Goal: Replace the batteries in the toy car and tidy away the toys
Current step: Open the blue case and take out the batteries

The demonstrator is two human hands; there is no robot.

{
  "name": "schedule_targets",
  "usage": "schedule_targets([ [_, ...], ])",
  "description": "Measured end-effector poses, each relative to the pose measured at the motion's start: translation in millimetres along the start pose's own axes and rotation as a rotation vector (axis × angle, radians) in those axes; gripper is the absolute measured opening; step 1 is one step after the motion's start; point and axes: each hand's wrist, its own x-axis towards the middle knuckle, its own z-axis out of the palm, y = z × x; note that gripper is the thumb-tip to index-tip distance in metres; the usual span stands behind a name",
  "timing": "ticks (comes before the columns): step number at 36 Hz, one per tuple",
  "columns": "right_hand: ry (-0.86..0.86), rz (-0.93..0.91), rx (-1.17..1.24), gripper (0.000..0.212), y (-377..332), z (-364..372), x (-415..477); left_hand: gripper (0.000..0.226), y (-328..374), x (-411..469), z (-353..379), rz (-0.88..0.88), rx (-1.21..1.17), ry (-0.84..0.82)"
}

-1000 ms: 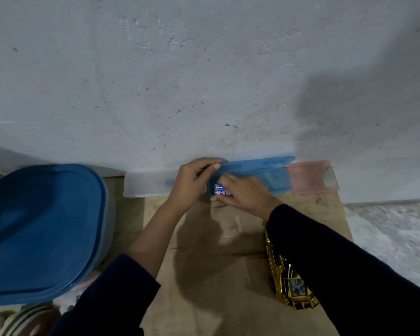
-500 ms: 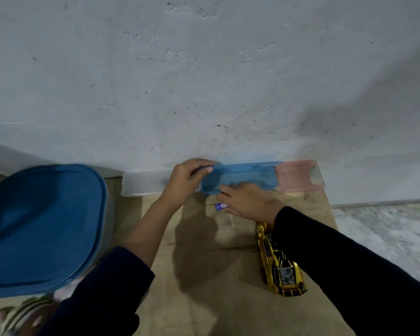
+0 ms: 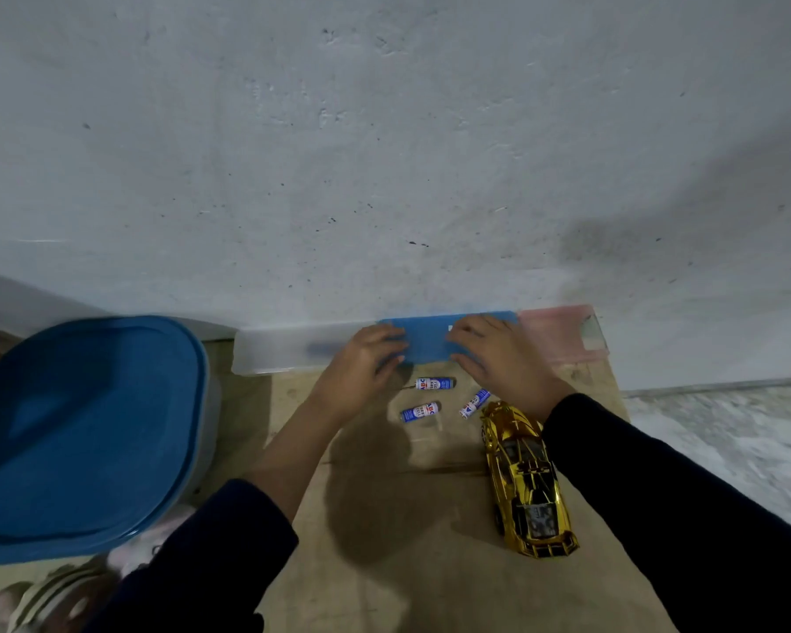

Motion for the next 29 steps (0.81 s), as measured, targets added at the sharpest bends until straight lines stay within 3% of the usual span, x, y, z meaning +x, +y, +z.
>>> schedule_targets([
  [8,-0.027,0.073,0.021,0.021,-6,0,2,0.019,11,4,9,0.102,0.261,-0.066],
  [15,-0.102,0.144,0.037,0.022,-18,1,3,0.020,18,5,12,-0.010,0.286,-0.088],
  [18,-0.125,0.157,0.042,0.022,-21,3,4,0.017,17,4,14,-0.006,0.226,-0.039],
  [24,-0.192,0.233,0.008,0.018,-32,-4,12,0.032,13,-4,5,-0.216,-0.020,-0.052],
  [27,-0.245,0.217,-0.057,0.023,-45,-8,24,0.044,11,-23,-8,-0.323,-0.125,0.101],
  [29,-0.215,0.112,-0.064,0.024,-57,-8,32,0.049,1,-44,-15,-0.385,-0.128,0.261],
])
